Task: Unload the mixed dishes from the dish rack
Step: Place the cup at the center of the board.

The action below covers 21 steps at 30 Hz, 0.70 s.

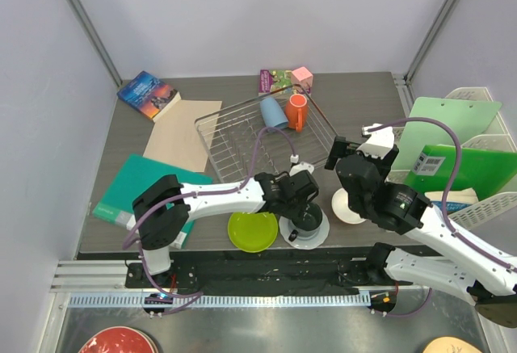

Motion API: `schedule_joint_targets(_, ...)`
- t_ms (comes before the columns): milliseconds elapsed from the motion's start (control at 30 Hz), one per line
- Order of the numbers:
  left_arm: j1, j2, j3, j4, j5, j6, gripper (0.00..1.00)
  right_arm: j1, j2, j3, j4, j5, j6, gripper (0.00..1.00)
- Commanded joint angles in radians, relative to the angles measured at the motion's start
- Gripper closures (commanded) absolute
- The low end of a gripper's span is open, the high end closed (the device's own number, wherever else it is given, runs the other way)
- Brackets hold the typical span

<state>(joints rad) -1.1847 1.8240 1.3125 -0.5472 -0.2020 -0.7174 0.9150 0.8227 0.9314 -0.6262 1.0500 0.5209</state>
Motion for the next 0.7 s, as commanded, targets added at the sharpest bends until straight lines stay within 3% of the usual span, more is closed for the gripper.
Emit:
schedule_joint_targets(0,-0.003,-0.058,0.044,-0.04,-0.056,0.012,0.57,-0.004,-0.013,0.001,0.048,0.045,-0.001,0.01)
schedule_joint_targets(400,0.013,-0.118,0.148,-0.149,-0.206,0.104,0.32,-0.005,-0.031,0.018,0.049,0.041,-0.028,0.0)
schedule_joint_targets(500,0.052,-0.133,0.188,-0.169,-0.215,0.114,0.29,-0.005,-0.036,0.04,0.046,0.015,-0.028,0.0)
schedule_joint_targets(667,0.221,-0.198,0.22,-0.078,-0.156,0.121,0.29,-0.005,-0.057,0.041,0.043,-0.007,-0.03,0.0)
